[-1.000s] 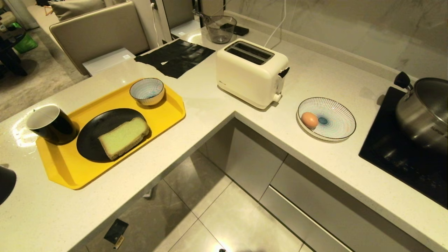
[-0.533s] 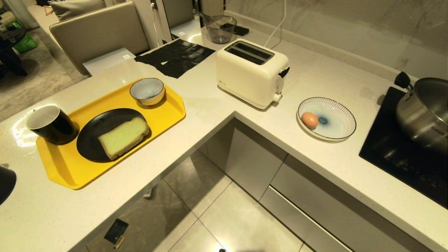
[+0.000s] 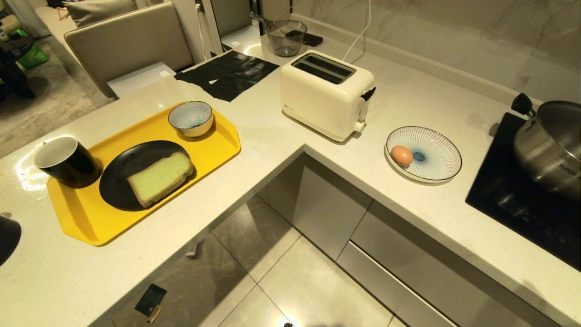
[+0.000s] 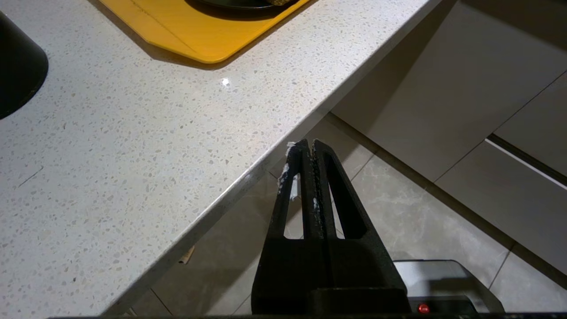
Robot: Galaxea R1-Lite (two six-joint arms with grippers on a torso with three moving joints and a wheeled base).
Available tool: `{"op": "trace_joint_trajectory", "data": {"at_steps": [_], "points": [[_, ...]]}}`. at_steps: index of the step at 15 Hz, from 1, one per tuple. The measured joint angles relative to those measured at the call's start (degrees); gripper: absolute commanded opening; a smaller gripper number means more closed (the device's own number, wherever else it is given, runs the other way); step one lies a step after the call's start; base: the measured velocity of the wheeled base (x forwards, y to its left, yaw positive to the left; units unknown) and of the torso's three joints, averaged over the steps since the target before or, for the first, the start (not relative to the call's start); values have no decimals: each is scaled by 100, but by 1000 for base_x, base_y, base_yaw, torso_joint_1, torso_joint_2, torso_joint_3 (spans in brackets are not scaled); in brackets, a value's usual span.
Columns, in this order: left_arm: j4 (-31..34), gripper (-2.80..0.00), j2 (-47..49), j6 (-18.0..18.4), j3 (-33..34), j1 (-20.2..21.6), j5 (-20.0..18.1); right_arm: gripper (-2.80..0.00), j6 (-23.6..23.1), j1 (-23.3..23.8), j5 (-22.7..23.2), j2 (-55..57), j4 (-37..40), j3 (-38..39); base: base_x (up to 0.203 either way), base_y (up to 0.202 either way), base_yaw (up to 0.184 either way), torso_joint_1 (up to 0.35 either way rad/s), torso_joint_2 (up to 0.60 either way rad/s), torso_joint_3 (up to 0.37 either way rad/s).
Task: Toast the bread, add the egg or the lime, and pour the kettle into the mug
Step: Pick up the egg
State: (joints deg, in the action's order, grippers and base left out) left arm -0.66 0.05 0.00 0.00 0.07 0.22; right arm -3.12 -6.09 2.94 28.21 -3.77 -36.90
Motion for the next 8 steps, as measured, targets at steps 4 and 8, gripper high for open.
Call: {"op": "trace_joint_trajectory", "data": {"at_steps": [4, 8], "points": [[-1, -280, 0, 0, 0, 2, 0, -280, -14, -43, 1, 1128, 243, -1127, 0, 0, 0, 0, 0, 0], [-1, -280, 0, 0, 0, 4, -1, -280, -111, -108, 28, 2306, 1596, -2654, 0, 0, 0, 0, 0, 0]]}}
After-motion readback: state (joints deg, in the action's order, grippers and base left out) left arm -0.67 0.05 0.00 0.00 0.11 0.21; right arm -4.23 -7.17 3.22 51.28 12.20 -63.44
